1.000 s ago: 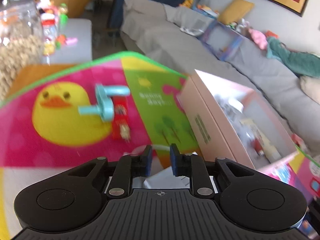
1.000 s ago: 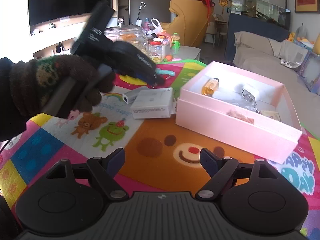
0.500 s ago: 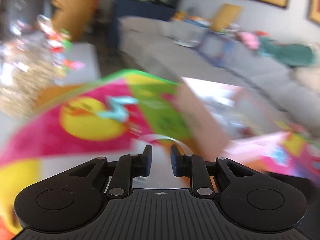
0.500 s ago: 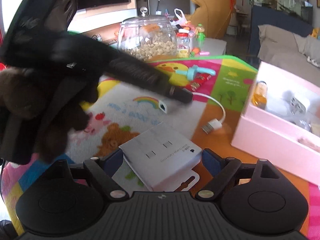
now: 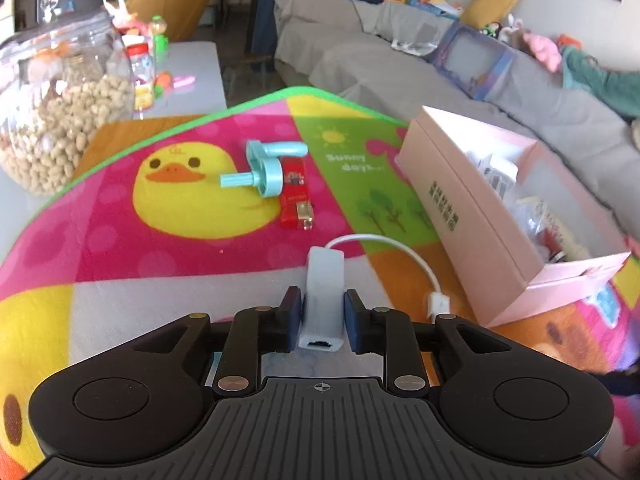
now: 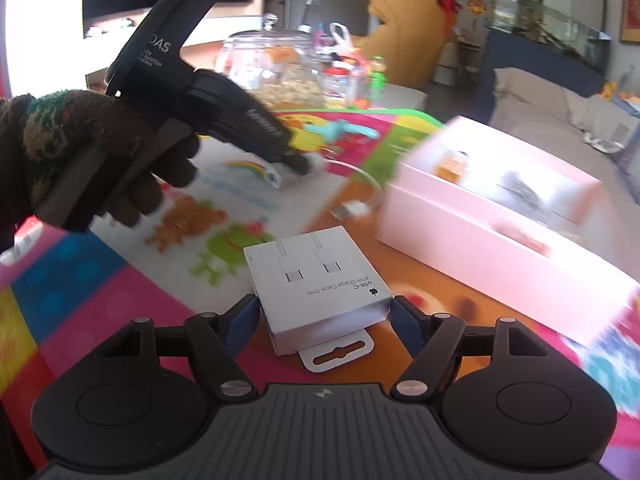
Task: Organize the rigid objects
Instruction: 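Carry the white adapter into the pink box with left tool while right holds the cable box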
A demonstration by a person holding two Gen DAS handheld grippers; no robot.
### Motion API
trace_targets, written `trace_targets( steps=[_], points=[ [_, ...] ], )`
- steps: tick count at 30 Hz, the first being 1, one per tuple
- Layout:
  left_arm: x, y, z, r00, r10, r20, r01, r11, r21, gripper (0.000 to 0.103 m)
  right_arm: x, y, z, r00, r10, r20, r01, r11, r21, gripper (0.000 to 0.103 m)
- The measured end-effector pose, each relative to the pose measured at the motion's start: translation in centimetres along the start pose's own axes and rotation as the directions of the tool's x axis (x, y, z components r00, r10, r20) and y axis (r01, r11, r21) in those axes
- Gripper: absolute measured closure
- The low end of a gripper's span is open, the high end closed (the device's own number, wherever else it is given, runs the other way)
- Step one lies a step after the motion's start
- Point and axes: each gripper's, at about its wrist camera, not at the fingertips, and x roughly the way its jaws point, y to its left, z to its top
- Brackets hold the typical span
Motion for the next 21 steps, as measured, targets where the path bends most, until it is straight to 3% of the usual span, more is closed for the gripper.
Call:
trace_targets(
  steps=[2, 6, 9, 11, 13, 14, 18, 21],
  points=[
    [-0.1, -0.5, -0.3, 1.0, 0.001, 0.005, -0.001, 1.0, 0.023, 0.077, -0.9, -0.9, -0.6, 0.999, -0.033, -0.003, 0.033, 0.999, 0.01, 0.03],
    [-1.0, -1.1, -1.5, 0.997, -0.075, -0.007, 0.075, 0.997, 0.03, 0.077, -1.7, -2.7, -1.2, 0.995, -0.099, -0.018, 0.099, 0.994, 0.046, 0.029],
    [-2.3, -2.1, -3.1, 0.998, -0.066, -0.012, 0.067, 0.995, 0.076, 0.077, -1.9, -3.7, -1.7, 0.982, -0.187, -0.018, 0.188, 0.981, 0.049, 0.028],
    [-3.2, -2.6, -4.0, 0.998, -0.067, -0.02, 0.069, 0.993, 0.097, 0.077, -1.5, -3.9, -1.9, 0.954, -0.299, -0.018, 0.3, 0.954, 0.012, 0.028],
    [-4.1, -3.0, -5.0, 0.996, -0.083, -0.032, 0.085, 0.992, 0.095, 0.077, -1.0, -3.8, -2.1, 0.899, -0.437, -0.007, 0.436, 0.899, -0.044, 0.026],
    [-4.5, -3.3, -5.4, 0.995, -0.092, -0.042, 0.096, 0.991, 0.093, 0.077, -1.0, -4.0, -2.2, 0.896, -0.443, -0.005, 0.443, 0.896, -0.041, 0.025],
    [-5.5, -4.5, -6.6, 0.992, -0.114, -0.046, 0.117, 0.99, 0.083, 0.077, -2.3, -4.7, -2.2, 0.959, -0.282, 0.008, 0.279, 0.955, 0.1, 0.025],
    [-5.7, -5.4, -7.2, 0.99, -0.133, -0.054, 0.137, 0.988, 0.074, 0.073, -3.0, -4.1, -1.7, 0.975, -0.214, 0.064, 0.205, 0.97, 0.132, 0.024]
  ],
)
